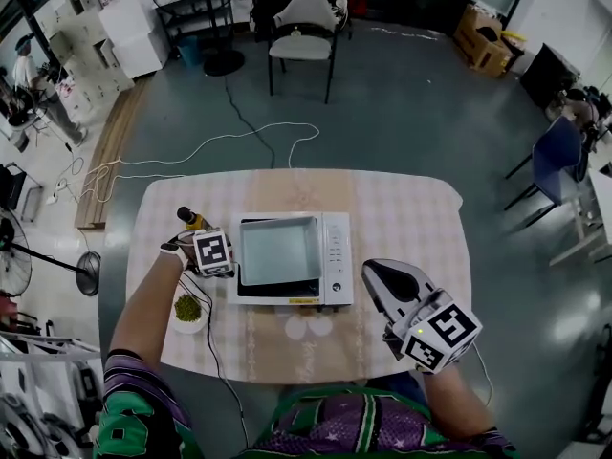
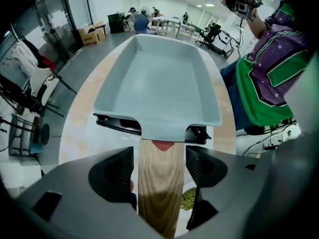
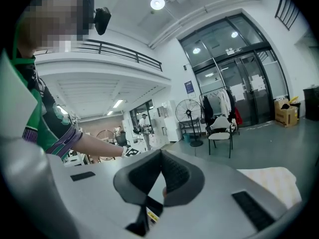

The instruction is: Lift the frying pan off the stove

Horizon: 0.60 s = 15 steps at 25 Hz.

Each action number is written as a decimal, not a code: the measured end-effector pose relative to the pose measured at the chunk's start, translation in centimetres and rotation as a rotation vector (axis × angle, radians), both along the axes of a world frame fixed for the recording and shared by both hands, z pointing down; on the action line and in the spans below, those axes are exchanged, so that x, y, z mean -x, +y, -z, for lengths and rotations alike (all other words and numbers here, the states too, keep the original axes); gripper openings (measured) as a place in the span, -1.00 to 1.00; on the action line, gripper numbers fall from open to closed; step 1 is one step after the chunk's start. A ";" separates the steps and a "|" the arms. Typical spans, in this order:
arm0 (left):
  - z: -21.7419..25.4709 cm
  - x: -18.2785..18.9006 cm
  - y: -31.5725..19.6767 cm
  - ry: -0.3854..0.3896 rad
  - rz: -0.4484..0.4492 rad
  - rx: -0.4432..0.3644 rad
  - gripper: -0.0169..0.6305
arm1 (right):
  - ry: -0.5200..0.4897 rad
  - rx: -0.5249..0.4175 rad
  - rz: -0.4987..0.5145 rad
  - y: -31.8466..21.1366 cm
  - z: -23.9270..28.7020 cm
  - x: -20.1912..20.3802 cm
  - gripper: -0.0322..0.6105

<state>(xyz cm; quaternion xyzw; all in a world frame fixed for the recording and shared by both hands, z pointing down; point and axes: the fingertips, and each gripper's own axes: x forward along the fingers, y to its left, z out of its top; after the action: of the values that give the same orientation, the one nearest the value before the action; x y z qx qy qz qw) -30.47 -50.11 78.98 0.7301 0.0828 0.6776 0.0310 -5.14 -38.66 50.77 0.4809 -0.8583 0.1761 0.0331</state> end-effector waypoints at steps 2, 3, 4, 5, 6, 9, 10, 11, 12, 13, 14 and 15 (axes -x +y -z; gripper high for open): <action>-0.4 0.2 0.0 -0.027 -0.014 0.010 0.09 | 0.003 0.008 -0.002 0.1 -0.2 0.0 -0.88; -0.4 0.2 0.0 -0.039 -0.021 0.014 0.06 | 0.003 0.011 -0.002 0.1 -0.2 0.0 -0.88; -0.5 0.2 -0.1 -0.049 -0.030 0.016 -0.01 | 0.003 0.013 -0.002 0.0 -0.3 -0.1 -0.88; -0.6 0.2 -0.1 -0.058 -0.039 0.016 -0.10 | 0.001 0.014 -0.004 0.0 -0.4 -0.2 -0.88; -0.6 0.2 -0.2 -0.066 -0.049 0.016 -0.22 | -0.001 0.015 -0.006 -0.1 -0.5 -0.3 -0.88; -0.7 0.2 -0.1 -0.077 -0.064 0.021 -0.47 | -0.009 0.019 -0.014 0.0 -0.8 -0.4 -0.88; -0.6 0.2 -0.1 -0.074 -0.066 0.016 -0.47 | -0.009 0.021 -0.015 0.0 -0.7 -0.4 -0.88; -0.5 0.2 0.0 -0.070 -0.068 0.009 -0.48 | -0.009 0.022 -0.016 0.1 -0.6 -0.4 -0.88; -0.4 0.2 0.0 -0.066 -0.067 0.004 -0.48 | -0.009 0.023 -0.016 0.1 -0.5 -0.4 -0.88; -0.4 0.2 0.2 -0.062 -0.063 0.001 -0.49 | -0.010 0.022 -0.017 0.2 -0.4 -0.4 -0.88; -0.5 0.1 0.4 -0.060 -0.057 0.002 -0.49 | -0.012 0.021 -0.018 0.3 -0.5 -0.5 -0.88; -0.6 0.1 0.6 -0.060 -0.049 0.005 -0.49 | -0.014 0.021 -0.019 0.4 -0.6 -0.5 -0.88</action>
<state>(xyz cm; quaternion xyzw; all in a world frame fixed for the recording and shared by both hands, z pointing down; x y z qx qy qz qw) -30.62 -49.50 79.60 0.7072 0.1013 0.6995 0.0187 -4.59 -38.30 51.33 0.4874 -0.8520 0.1887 0.0305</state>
